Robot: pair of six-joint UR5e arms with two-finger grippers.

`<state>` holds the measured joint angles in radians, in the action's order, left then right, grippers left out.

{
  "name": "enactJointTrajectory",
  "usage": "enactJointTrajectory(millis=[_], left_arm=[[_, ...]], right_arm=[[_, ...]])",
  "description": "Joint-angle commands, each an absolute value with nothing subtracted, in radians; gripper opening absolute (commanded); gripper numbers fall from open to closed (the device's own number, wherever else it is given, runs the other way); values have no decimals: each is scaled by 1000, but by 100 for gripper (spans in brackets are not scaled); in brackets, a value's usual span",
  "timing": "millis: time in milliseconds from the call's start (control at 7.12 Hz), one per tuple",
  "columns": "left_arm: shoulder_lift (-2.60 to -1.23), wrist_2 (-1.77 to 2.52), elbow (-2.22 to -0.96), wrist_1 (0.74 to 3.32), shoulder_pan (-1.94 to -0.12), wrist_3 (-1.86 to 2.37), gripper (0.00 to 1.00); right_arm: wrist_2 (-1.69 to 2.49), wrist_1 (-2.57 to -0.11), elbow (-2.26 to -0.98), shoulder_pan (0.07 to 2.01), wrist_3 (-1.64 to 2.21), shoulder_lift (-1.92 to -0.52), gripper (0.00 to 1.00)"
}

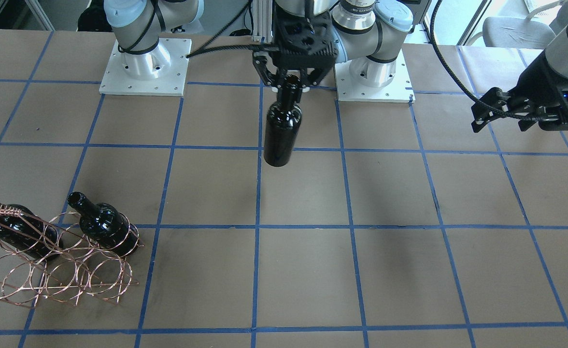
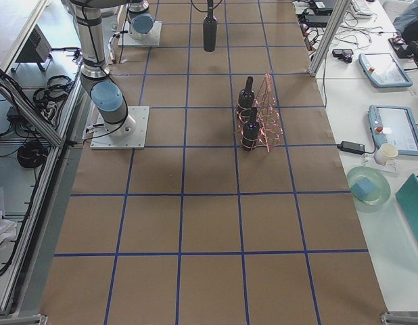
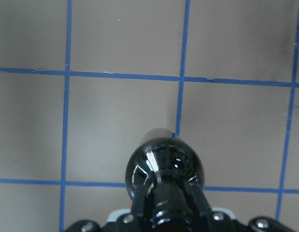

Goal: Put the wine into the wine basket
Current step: 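Lift the bottle with the right gripper and carry it over the copper rack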

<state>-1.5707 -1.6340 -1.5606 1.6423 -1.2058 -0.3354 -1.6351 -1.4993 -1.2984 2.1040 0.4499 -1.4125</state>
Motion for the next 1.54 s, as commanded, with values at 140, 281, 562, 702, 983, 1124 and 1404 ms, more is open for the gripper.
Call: enactJointTrajectory(millis=[140, 281, 562, 702, 983, 1124, 1404], left_arm=[[-1574, -1623, -1562, 1620, -1368, -136, 100], [-1565, -1624, -1562, 1621, -1420, -97, 100], [-1534, -1617, -1566, 1624, -1466, -91, 100], [-1519, -1615, -1597, 1623, -1466, -94, 100], [-1497, -1621, -1629, 1621, -1466, -92, 100], [-1497, -1623, -1631, 1621, -1466, -92, 100], [-1497, -1623, -1631, 1621, -1466, -94, 100]], right_arm=[[-1692, -1235, -1302, 1788, 16, -1639, 0], [-1690, -1188, -1304, 1691, -86, -1688, 0], [-1669, -1210, -1310, 1504, -306, -1697, 0], [-1601, -1268, -1327, 1403, -396, -1692, 0], [-1563, -1392, -1374, 1316, -485, -1686, 0], [-1540, -1464, -1376, 1310, -545, -1619, 0], [-1534, -1540, -1376, 1308, -566, -1540, 0]])
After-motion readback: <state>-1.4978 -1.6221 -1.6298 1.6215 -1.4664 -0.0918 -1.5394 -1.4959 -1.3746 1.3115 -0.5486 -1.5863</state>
